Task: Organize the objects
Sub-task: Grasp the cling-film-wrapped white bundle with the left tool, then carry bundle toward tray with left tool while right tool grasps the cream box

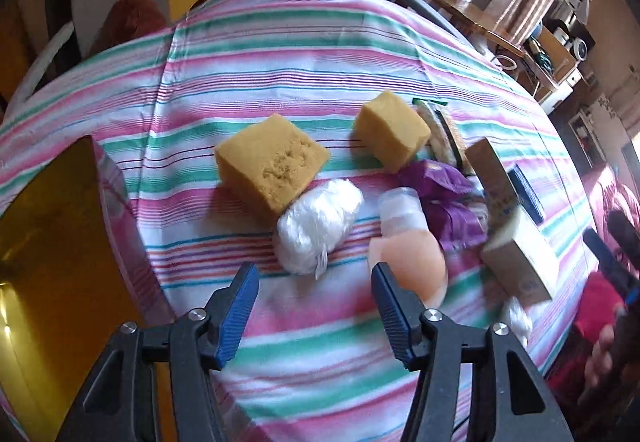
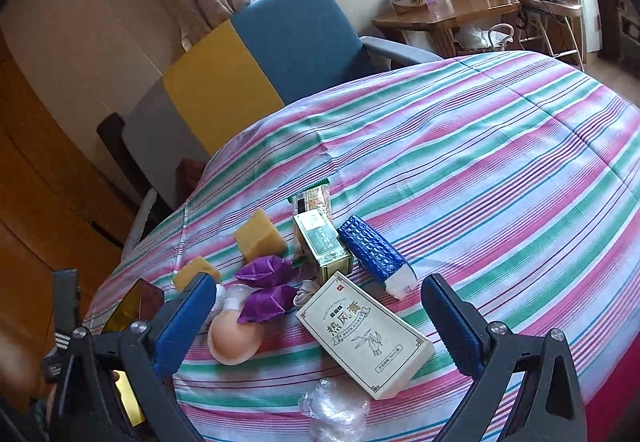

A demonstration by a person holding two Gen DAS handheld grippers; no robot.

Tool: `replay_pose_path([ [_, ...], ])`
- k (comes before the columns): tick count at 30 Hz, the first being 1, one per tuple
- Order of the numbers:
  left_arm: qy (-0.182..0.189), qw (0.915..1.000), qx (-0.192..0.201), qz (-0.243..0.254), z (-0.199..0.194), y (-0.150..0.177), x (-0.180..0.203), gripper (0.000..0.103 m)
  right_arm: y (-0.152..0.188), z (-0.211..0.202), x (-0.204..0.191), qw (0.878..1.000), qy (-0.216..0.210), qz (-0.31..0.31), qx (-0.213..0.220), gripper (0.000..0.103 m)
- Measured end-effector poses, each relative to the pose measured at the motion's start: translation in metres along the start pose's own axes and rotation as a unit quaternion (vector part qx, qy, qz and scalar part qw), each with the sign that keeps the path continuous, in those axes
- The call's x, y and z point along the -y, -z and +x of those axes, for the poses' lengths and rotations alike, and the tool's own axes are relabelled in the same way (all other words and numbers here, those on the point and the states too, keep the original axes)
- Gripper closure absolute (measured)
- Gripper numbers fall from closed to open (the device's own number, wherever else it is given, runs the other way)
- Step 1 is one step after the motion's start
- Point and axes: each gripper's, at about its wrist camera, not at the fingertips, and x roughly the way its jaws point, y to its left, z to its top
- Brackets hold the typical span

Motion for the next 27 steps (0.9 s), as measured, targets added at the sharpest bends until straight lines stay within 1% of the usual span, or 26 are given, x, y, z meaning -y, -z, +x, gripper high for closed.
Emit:
replay_pose_path([
  [2,-0.008,0.9998,-0.007,-0.014,0.012,-0.007,-0.001,0.045,0.000,0.000,-0.001,1.000,-0.007,0.001,-0.001,0.000],
  [4,-0.007,0.9996,-0.014,-0.022,0.021,-0.013,0.001,0.045,0.000,0.000,-0.003,1.000,-0.013,0.000,-0.001,0.000],
  [7,-0.014,0.9995,-0.016,-0.022,0.031,-0.019,0.006,0.045,-0.001,0.000,-0.003,1.000,-0.020,-0.001,-0.001,0.000],
  [8,-0.018,0.9996,-0.017,-0.016,0.034,-0.020,0.009,0.046,-0.001,0.001,-0.003,1.000,-0.022,-0.001,-0.002,0.000],
  [9,-0.024,0.9994,-0.020,-0.012,0.038,-0.019,0.011,0.050,-0.001,0.001,-0.003,1.000,-0.023,-0.001,-0.002,0.000],
  [10,-0.023,0.9994,-0.025,-0.010,0.041,-0.018,0.012,0.059,-0.001,0.001,-0.002,1.000,-0.022,-0.001,-0.003,0.000],
  [11,-0.018,0.9995,-0.025,-0.007,0.042,-0.016,0.013,0.062,0.000,0.001,-0.002,1.000,-0.022,-0.001,-0.004,0.000],
  [13,-0.019,0.9998,-0.010,0.000,0.035,-0.009,0.014,0.065,0.000,0.002,-0.001,1.000,-0.021,-0.001,-0.004,0.000],
  [17,-0.016,0.9996,0.020,0.012,0.013,0.004,0.016,0.066,-0.001,0.003,0.001,1.000,-0.022,0.005,-0.008,0.000],
  [21,-0.017,0.9976,0.055,0.038,-0.017,0.029,0.022,0.066,-0.001,0.005,0.004,1.000,-0.024,0.013,-0.014,0.000],
  [23,-0.019,0.9961,0.069,0.052,-0.030,0.038,0.026,0.065,0.000,0.007,0.004,0.999,-0.027,0.016,-0.020,0.002],
  [25,-0.017,0.9938,0.086,0.069,-0.047,0.051,0.029,0.065,0.001,0.010,0.003,0.999,-0.029,0.017,-0.028,0.009],
  [27,-0.013,0.9915,0.102,0.079,-0.059,0.062,0.033,0.065,0.002,0.013,0.001,0.999,-0.024,0.013,-0.035,0.012],
])
